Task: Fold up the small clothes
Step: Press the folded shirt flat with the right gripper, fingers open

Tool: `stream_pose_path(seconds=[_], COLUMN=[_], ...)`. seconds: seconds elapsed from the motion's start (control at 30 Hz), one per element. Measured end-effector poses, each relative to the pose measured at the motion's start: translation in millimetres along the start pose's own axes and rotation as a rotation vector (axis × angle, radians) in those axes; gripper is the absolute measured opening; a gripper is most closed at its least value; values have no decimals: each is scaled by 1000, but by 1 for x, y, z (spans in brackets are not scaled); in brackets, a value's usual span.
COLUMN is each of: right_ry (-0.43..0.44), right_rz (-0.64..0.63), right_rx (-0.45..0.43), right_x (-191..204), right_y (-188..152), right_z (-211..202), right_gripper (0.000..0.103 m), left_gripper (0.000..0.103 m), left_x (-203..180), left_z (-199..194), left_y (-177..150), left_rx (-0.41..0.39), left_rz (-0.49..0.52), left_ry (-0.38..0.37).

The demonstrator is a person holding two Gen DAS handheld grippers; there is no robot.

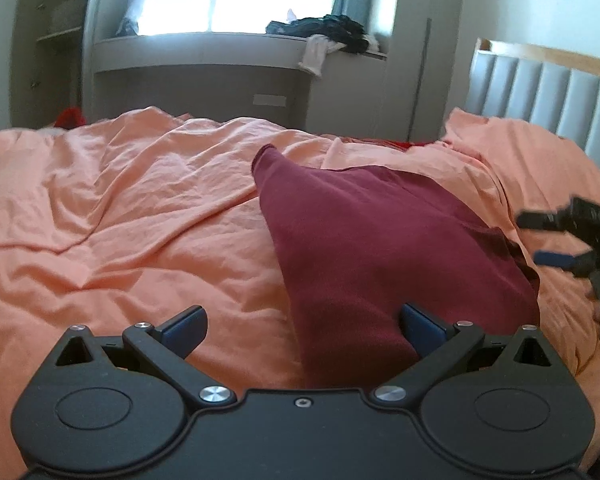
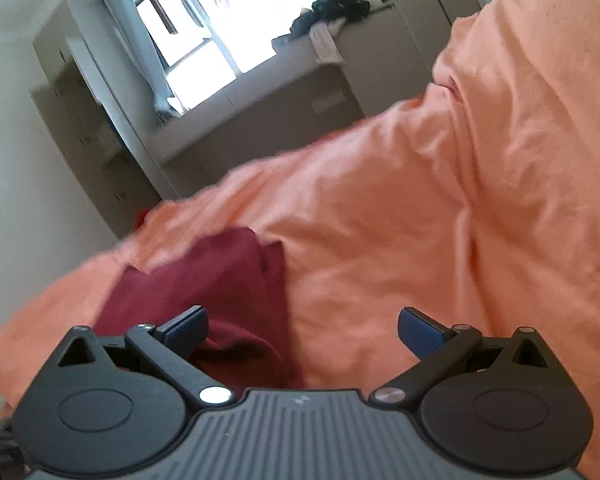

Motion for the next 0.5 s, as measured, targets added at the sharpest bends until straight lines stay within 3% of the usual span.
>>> stream_pose_path(seconds=[0.2,0.37,0.5], right_ry=[113,161,124], right_rz=[102,86,14], right_rx=[28,66,79], right_x=[19,38,50], right_y=[1,-3,-17], right_z=[27,53,65], right_gripper=[103,103,103], left_gripper=[102,102,103], left_x=[0,3,8], left_z=[7,9,10], left_y=[8,6,1], left_rx=[65,64,28], left_rz=[47,52,27], left_ry=[-67,-109,-143])
Point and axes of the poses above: each gripper's, at about its wrist camera, not at the fingertips, and z roughly the way its jaws point, x to its left, y to its top, the point moved 5 cm from there along z, roughly the way its jaws point, and after that the axes turned 15 degrees about -y, right-handed, at the moved point
